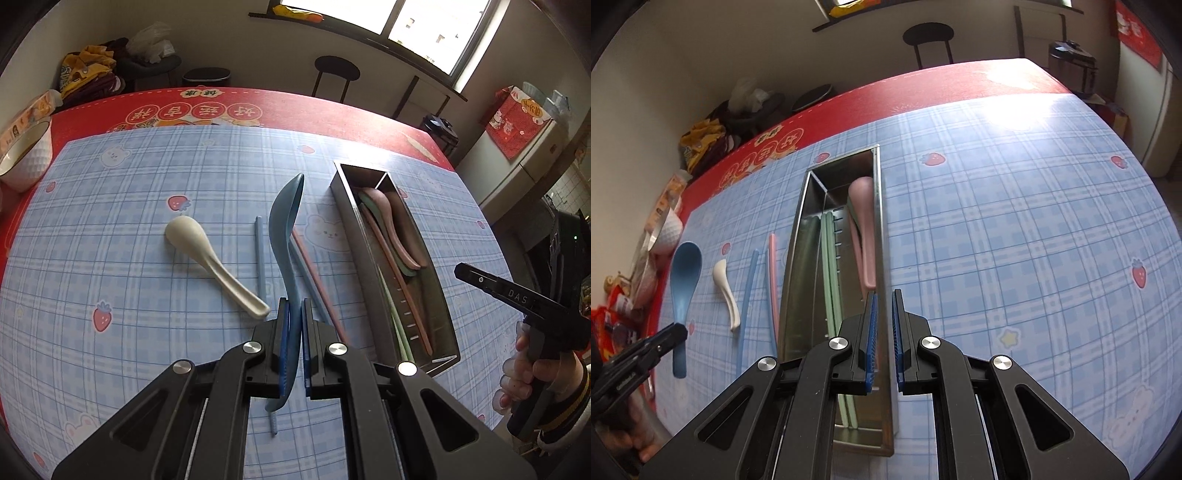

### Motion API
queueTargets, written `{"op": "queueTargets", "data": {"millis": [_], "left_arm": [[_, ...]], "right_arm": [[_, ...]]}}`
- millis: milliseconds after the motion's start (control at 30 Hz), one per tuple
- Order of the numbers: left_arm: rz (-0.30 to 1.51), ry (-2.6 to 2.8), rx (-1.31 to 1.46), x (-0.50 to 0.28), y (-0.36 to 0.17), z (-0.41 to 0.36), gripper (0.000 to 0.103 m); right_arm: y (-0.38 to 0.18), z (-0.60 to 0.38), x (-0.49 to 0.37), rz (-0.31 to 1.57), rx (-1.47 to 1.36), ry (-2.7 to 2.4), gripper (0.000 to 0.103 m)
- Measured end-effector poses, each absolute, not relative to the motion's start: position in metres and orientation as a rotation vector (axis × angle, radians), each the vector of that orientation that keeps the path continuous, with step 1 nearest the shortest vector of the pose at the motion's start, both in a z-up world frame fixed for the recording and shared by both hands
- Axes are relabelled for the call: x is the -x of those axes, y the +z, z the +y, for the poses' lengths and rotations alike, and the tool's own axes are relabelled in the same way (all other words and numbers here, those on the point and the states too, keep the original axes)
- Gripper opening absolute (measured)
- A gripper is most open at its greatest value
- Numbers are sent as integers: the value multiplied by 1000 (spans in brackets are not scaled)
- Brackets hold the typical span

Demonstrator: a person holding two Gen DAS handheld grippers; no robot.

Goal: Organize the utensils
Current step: 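Lower the blue spoon into the steel basket and open the left tool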

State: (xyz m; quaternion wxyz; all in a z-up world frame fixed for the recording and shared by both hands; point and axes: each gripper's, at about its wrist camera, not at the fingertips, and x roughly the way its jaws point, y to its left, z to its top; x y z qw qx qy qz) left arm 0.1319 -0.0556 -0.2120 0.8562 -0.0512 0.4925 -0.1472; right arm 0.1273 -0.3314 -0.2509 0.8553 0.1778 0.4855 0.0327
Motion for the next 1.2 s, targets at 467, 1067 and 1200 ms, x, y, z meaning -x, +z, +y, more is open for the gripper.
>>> {"op": "queueTargets", "data": {"millis": [467,1067,1200], "left_arm": [[1092,-327,116,-176,-212,-132,6],[1253,-183,40,-247,-256,-208,6],[1262,-169,5,-255,-263,-216,6]], "right_arm": [[-255,-375,-126,1014,-381,112,64],[-273,-442,-138,1012,-499,104,64],[-278,-453,-136,1014,-529,86,64]]}}
